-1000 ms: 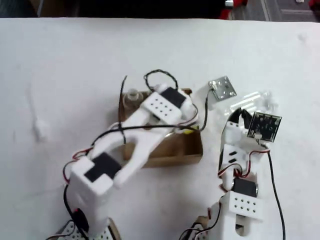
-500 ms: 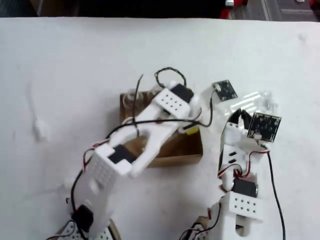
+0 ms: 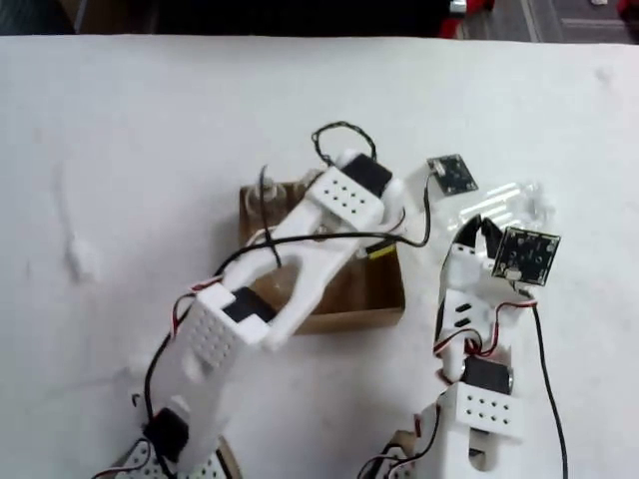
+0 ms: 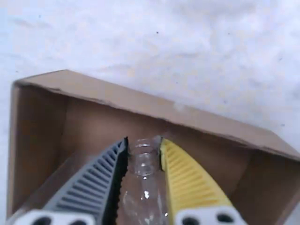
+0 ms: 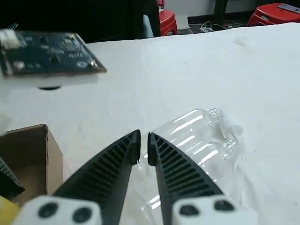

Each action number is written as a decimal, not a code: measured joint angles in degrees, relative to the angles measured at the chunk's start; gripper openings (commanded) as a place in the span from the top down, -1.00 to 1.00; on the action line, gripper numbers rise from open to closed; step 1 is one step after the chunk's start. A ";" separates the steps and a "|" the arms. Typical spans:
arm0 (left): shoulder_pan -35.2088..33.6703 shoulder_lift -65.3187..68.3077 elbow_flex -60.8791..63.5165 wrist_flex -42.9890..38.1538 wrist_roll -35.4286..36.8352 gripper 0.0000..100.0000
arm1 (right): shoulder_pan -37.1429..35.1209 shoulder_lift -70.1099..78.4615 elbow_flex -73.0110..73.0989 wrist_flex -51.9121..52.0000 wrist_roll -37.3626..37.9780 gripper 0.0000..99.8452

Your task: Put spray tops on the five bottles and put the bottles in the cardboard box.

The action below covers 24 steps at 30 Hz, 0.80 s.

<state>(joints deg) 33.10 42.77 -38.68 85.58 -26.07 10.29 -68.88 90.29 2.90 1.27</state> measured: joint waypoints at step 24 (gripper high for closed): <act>5.27 -16.97 -22.86 16.35 28.13 0.96 | -2.55 0.00 0.35 0.00 3.78 0.96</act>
<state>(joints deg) 38.37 25.80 -61.54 101.93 2.07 7.74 -68.88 90.64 2.90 5.05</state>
